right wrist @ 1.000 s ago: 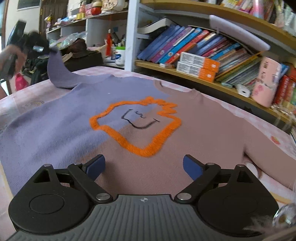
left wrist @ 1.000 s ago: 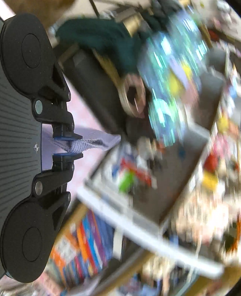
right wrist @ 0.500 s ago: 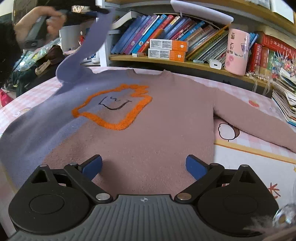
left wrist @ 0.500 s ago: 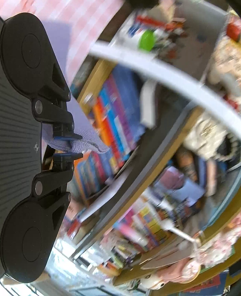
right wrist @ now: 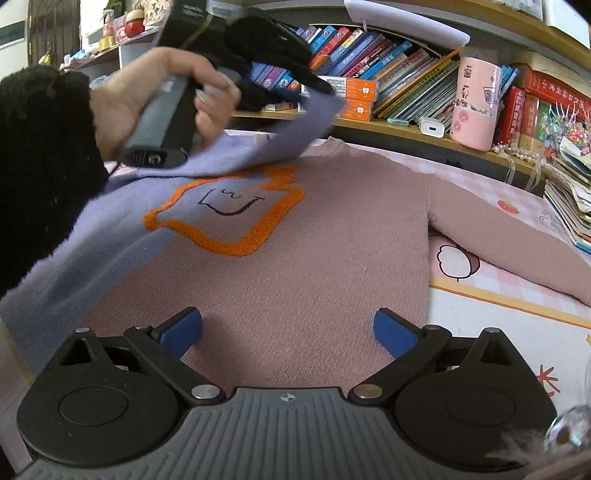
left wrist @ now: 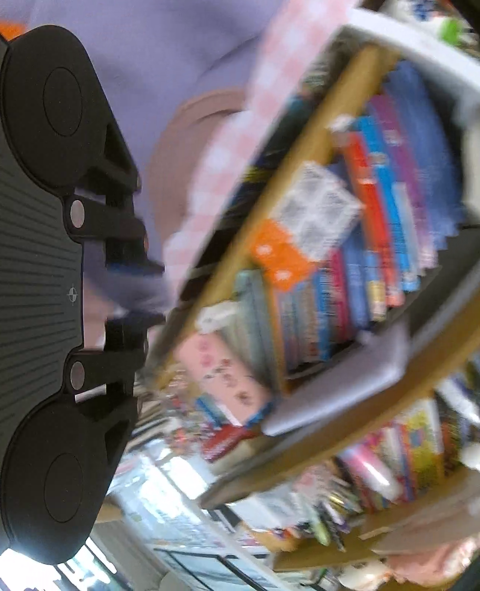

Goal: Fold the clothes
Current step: 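Fold the lavender sleeve across the sweater body and open the left gripper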

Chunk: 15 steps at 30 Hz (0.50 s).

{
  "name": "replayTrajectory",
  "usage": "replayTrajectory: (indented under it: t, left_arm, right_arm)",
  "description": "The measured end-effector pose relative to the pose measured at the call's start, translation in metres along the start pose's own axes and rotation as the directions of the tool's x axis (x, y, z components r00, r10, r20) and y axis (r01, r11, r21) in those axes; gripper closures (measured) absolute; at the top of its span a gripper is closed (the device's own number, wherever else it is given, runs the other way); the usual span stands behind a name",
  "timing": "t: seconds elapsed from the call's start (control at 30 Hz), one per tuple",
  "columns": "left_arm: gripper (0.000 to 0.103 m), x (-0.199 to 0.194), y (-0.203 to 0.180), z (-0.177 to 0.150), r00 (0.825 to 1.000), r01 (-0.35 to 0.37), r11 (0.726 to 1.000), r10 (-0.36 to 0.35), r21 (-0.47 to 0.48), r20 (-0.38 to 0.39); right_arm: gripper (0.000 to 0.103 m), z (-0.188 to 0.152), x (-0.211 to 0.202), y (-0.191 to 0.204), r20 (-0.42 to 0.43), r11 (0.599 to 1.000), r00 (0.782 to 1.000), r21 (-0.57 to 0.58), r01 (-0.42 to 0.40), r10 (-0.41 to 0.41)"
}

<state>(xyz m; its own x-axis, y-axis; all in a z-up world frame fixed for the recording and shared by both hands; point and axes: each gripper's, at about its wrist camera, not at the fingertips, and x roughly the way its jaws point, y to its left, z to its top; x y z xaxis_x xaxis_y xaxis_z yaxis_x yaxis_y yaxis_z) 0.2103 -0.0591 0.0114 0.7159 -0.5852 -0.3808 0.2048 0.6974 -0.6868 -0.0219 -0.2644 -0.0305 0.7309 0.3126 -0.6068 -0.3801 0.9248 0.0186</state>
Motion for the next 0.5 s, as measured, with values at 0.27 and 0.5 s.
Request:
replayTrajectory:
  t: [0.27,0.5]
  left_arm:
    - [0.047,-0.043,-0.011,-0.012,0.996,0.044,0.985,-0.03,0.165,-0.086]
    - [0.039,-0.128,0.008,-0.039,0.98,-0.098,0.901,0.161,0.422,-0.116]
  right_arm:
    - [0.001,0.0,0.001,0.0,-0.003,1.0,1.0,-0.003,0.006,-0.006]
    - [0.001,0.0,-0.001,0.002,0.009,0.999,0.999,-0.004,0.038,-0.038]
